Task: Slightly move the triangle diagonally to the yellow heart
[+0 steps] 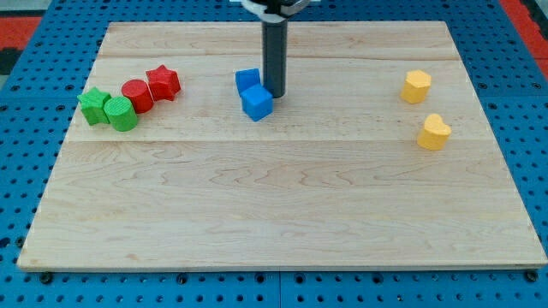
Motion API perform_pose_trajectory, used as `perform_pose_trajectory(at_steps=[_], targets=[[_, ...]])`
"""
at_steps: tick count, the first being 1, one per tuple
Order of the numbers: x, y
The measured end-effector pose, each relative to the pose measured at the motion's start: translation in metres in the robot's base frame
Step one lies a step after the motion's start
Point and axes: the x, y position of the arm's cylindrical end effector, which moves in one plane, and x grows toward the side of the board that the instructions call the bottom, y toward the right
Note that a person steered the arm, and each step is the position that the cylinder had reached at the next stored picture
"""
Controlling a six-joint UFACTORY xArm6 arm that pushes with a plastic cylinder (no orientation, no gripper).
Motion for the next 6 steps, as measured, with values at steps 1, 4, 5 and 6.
perform_pose_trajectory(at_steps=[1, 4, 5, 6], targets=[[-0.001, 0.01], [-0.013, -0.075], [-0.038, -0.037], [-0.039, -0.062]])
